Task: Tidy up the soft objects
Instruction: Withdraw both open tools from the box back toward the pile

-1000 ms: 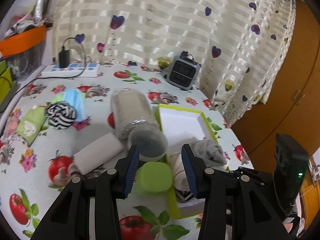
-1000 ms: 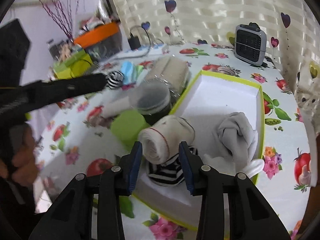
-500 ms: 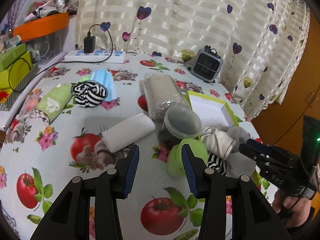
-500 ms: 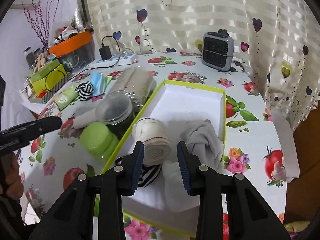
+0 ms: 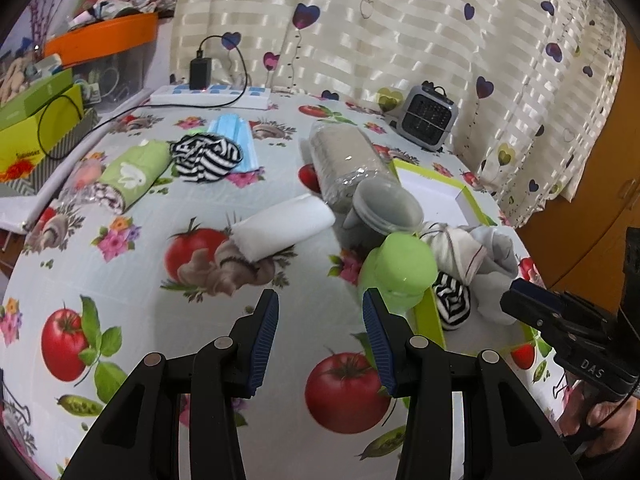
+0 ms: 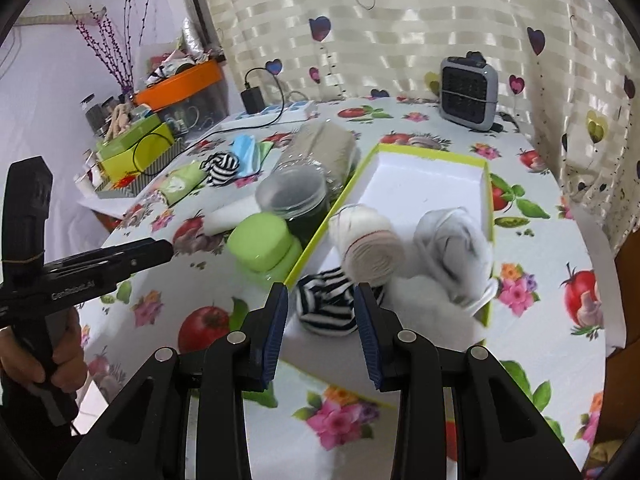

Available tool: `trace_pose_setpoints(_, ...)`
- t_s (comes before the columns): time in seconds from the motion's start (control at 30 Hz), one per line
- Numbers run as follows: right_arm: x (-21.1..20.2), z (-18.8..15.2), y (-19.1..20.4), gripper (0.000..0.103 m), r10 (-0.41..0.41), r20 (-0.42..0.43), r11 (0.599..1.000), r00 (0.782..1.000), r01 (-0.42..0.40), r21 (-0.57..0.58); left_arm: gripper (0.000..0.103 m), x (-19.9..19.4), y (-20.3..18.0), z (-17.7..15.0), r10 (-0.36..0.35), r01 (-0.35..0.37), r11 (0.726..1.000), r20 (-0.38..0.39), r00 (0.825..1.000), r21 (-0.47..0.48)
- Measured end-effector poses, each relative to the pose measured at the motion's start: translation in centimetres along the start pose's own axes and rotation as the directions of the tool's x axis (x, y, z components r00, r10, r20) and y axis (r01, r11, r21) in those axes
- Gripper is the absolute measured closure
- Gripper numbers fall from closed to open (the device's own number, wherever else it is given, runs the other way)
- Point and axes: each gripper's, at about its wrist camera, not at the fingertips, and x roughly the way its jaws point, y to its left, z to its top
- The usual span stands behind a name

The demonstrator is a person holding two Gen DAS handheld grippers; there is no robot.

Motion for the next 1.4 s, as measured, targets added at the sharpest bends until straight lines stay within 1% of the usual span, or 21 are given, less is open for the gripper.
trace_pose_setpoints(0.23,-0.3,-0.2,1.0,0.067,0.023,0.011,1.0,1.0,-0.023,-0.015,0.061,-0.2,1.0,-0.7,0.011,-0.011,1.0,-0.005,1.0,-0.012)
trace_pose_setpoints(0.3,-0.4,-0.1,1.3,0.067,0.044,0.017,0.999,0.999,-0.043,-0.017,0.061,-0.3,1.2,-0.6,0.016,-0.016,1.0,-0.001,1.0,-0.014)
trace_pose_setpoints(0.5,-0.1,0.0,2.2,0.067,0.065,0.006,0.998,0.998,-0.065,-0.027,0.061,-0.4,2.0,-0.7,0.027,-0.027,0.999,0.001,1.0,-0.019)
trace_pose_setpoints(0.6,0.1,-0.1,2.3,0.067,0.065,-0.004,0.998,0.998,-0.065,-0.023,0.061,-0.4,2.1,-0.7,0.028,-0.028,0.999,0.0,1.0,-0.02)
trace_pose_setpoints(1.0,-0.1,0.2,2.8,0.067,0.04,0.011,0.998,0.999,-0.04,-0.04,0.061,-0.1,3.4,-0.4,0.045,-0.045,0.999,0.001,0.999,-0.031)
trace_pose_setpoints(1.4,0.4,0.6,1.7,0.066,0.021,0.019,1.0,1.0,-0.021,-0.019,0.061,1.4,4.2,0.3,0.049,-0.05,0.998,-0.021,0.999,-0.027)
